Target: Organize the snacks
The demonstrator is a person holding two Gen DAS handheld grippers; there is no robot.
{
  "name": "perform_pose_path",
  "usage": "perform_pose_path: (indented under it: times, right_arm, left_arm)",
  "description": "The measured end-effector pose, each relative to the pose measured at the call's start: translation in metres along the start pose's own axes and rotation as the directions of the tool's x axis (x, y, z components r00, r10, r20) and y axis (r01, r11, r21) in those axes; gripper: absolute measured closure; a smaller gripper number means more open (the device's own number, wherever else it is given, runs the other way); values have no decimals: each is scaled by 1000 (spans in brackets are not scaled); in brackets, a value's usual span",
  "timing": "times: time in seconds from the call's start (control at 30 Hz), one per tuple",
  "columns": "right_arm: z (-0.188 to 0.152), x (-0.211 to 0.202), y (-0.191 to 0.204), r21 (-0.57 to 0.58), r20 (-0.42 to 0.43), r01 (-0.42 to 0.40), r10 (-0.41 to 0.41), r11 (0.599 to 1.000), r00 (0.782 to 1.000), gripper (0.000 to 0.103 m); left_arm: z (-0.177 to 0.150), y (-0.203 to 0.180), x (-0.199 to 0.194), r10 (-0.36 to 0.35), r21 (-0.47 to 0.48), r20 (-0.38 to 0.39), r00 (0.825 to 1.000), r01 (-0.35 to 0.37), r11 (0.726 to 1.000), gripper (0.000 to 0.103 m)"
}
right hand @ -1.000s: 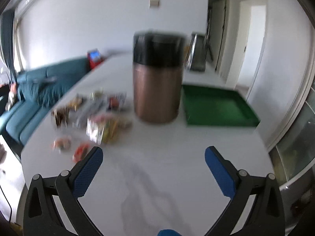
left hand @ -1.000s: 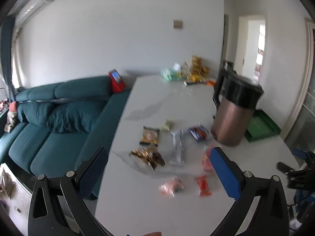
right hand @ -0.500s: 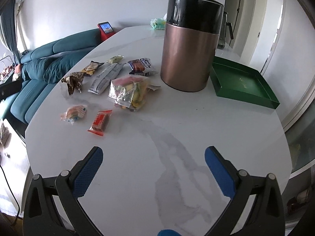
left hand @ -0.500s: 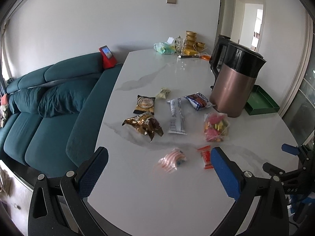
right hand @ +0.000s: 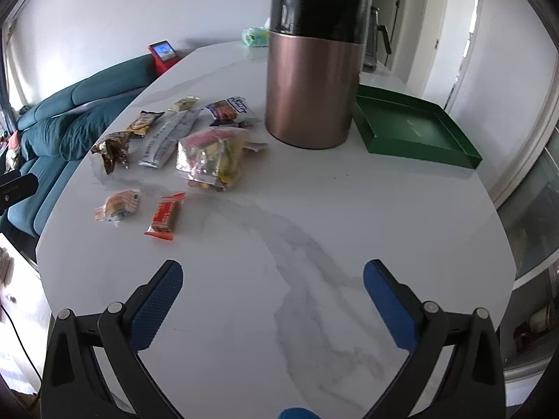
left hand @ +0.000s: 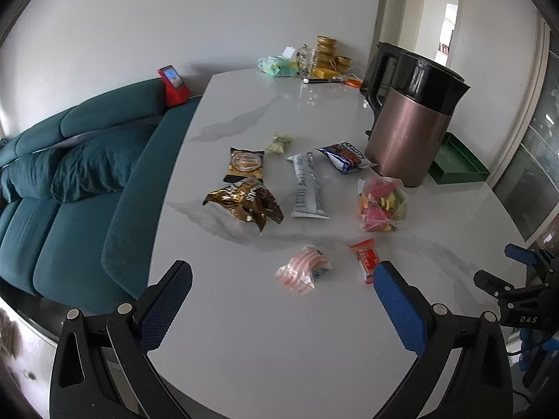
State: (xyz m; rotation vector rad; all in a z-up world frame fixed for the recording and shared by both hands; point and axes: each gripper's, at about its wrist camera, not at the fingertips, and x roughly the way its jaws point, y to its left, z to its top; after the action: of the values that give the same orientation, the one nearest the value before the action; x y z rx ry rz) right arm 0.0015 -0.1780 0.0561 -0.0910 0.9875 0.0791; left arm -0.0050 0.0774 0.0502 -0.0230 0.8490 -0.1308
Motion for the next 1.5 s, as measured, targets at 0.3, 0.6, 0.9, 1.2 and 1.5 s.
perform_pose_path:
  times: [0.3,0.6,0.9,1.2,1.5]
  right_arm:
    - [-7,10,-7,11,-31,0,0,1000,1000,0]
    - [-8,19,-23,-2,-48,-57,57,998,997,0]
    - [7,30,-52,-35,-41,-137,135,990,990,0]
    - [15,39,-61,-57,-48,-141,138,988,989,0]
    - [17,34,-44,-61,-67,-108,104,992,992,0]
  left_arm:
    - [-2,-10,16,-31,9,-37,999,32,999,1]
    - [-3,-30,32,3,3,-71,997,-2,1000,1]
    - [0,-49,37,87,-39,-95,992,-91,995,1]
    - [-1,-54,44,91,-54,-111,990,-97,994,1]
    - [6,-32,58,65,-45,-122,990,-71,996,1]
